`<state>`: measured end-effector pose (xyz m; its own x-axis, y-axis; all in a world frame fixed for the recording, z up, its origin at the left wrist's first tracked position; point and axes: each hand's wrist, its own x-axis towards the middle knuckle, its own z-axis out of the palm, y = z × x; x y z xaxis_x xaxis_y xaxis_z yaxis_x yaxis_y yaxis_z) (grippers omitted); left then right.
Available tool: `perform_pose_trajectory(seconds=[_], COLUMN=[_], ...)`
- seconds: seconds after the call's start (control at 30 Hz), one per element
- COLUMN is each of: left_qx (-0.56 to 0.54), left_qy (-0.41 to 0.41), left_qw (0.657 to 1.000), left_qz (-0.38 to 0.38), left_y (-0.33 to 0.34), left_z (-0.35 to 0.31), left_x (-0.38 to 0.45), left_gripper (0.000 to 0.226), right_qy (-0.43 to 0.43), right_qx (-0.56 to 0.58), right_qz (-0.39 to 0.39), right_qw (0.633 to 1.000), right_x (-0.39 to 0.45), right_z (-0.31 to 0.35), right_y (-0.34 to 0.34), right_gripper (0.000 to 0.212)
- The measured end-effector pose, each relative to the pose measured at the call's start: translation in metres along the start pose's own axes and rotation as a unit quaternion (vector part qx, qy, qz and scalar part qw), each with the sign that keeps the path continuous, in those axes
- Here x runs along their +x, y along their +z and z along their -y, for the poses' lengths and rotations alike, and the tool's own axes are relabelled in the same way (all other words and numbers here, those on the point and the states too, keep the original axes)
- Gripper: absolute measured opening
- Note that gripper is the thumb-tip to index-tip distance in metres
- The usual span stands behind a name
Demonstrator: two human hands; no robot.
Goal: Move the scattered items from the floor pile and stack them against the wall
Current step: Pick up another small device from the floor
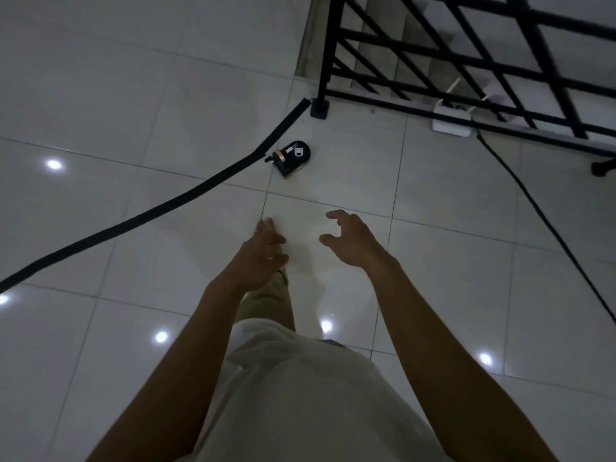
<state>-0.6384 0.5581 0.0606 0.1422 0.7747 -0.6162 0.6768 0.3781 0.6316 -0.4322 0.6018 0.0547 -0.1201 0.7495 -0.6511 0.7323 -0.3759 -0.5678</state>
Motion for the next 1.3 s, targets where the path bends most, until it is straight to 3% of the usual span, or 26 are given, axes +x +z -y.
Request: perform_pose_trajectory(seconds=[0.13,0.27,0.53,0.77,0.87,0.97,1.07,1.2,1.3], left_qx=[-0.001,-0.016,-0.012,0.041,0.085,0.099,0.125,0.215,0.217], left_qy=[-0.015,-0.049,-0.079,-0.108,-0.149,-0.172,-0.214,-0.222,-0.211], left_qw=[1.0,0.999,0.996,0.993,0.985,0.979,0.968,0.95,0.951], left_qz=[0.027,0.019,0.031,-0.018,-0.032,-0.056,-0.035,-0.046,-0.064], left_y=[-0.055,-0.088,-0.057,-0.011,0.004,0.011,0.024,0.043,0.036], left_z=[-0.002,0.003,0.041,0.127,0.159,0.169,0.179,0.186,0.177], left_x=[0.105,0.205,0.375,0.523,0.583,0.639,0.676,0.696,0.69], left_gripper=[0.037,0.032,0.036,0.049,0.07,0.091,0.101,0.08,0.06], right_qy=[0.031,0.028,0.019,0.021,0.025,-0.034,-0.034,-0.012,-0.015], right_qx=[-0.016,-0.026,-0.048,-0.08,-0.122,-0.164,-0.196,-0.228,-0.229], right_qz=[0.022,0.038,0.06,0.052,0.041,0.018,0.005,0.034,0.039], right_qw=[0.999,0.999,0.997,0.995,0.991,0.986,0.98,0.973,0.973], right_x=[0.09,0.19,0.366,0.489,0.54,0.592,0.626,0.639,0.629], right_z=[0.033,0.056,0.029,-0.055,-0.071,-0.065,-0.068,-0.077,-0.076], right_y=[-0.015,-0.021,0.008,0.066,0.088,0.099,0.106,0.113,0.109], right_gripper=[0.057,0.056,0.051,0.054,0.064,0.072,0.078,0.083,0.088])
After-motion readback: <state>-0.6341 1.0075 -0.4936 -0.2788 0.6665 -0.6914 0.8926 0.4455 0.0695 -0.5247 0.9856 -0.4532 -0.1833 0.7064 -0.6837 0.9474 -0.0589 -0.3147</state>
